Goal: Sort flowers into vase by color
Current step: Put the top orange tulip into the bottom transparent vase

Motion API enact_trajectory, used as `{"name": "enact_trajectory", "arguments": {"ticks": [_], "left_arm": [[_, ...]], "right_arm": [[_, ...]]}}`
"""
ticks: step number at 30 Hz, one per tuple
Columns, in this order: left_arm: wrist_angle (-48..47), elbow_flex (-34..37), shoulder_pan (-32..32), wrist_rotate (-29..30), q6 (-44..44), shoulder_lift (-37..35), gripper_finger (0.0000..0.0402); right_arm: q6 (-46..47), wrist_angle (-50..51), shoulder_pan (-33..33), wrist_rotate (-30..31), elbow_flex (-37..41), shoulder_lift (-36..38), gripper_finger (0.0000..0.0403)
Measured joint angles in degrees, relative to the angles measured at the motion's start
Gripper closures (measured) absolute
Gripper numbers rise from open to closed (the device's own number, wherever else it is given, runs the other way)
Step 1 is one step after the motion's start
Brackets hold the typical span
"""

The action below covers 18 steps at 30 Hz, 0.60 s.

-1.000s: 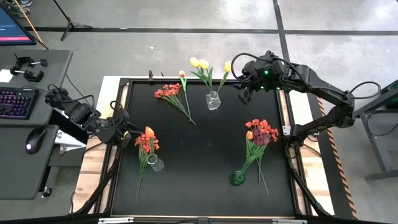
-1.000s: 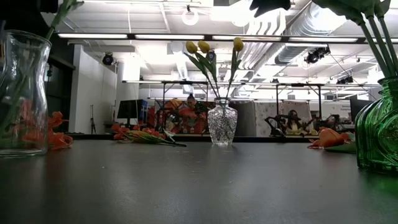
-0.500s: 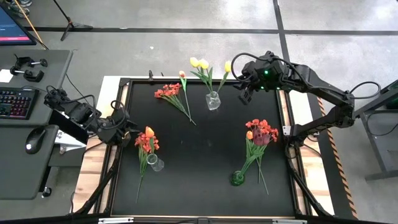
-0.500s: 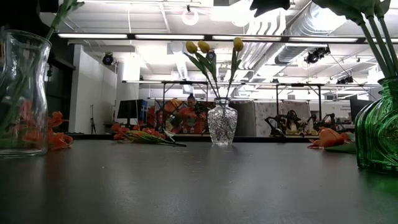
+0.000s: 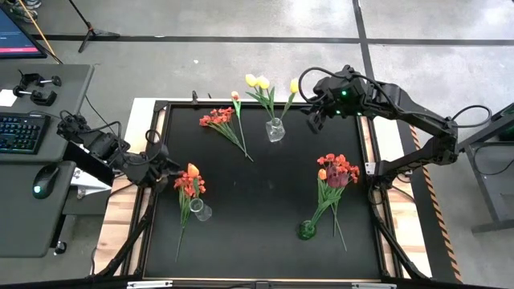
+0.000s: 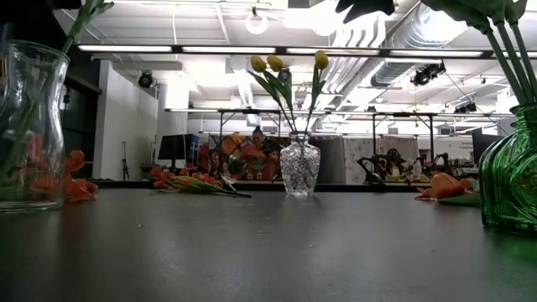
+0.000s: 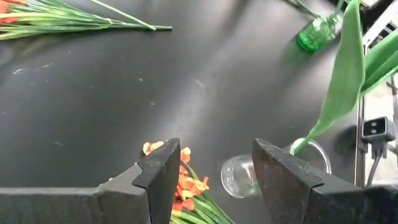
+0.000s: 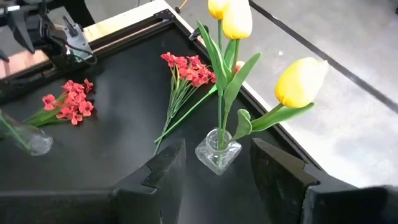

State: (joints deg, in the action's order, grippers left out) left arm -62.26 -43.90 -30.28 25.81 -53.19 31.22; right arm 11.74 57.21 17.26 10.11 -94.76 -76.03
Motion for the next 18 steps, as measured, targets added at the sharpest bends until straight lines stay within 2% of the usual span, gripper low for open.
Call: {"name": "enact_trajectory", "arguments": {"ticks": [10,18], "left_arm": [[-0.02,0.00,0.00,-2.05,2.86,0.00,0.0213],[0.03,0.00,0.51,-2.87,2.47,0.00,0.0213]], "right_arm": [[1.95,0.76,0.00,0.02,0.00,0.00,0.0234],[2.37,0.76,0.02,3.10,0.00,-0.13,0.0234]]}}
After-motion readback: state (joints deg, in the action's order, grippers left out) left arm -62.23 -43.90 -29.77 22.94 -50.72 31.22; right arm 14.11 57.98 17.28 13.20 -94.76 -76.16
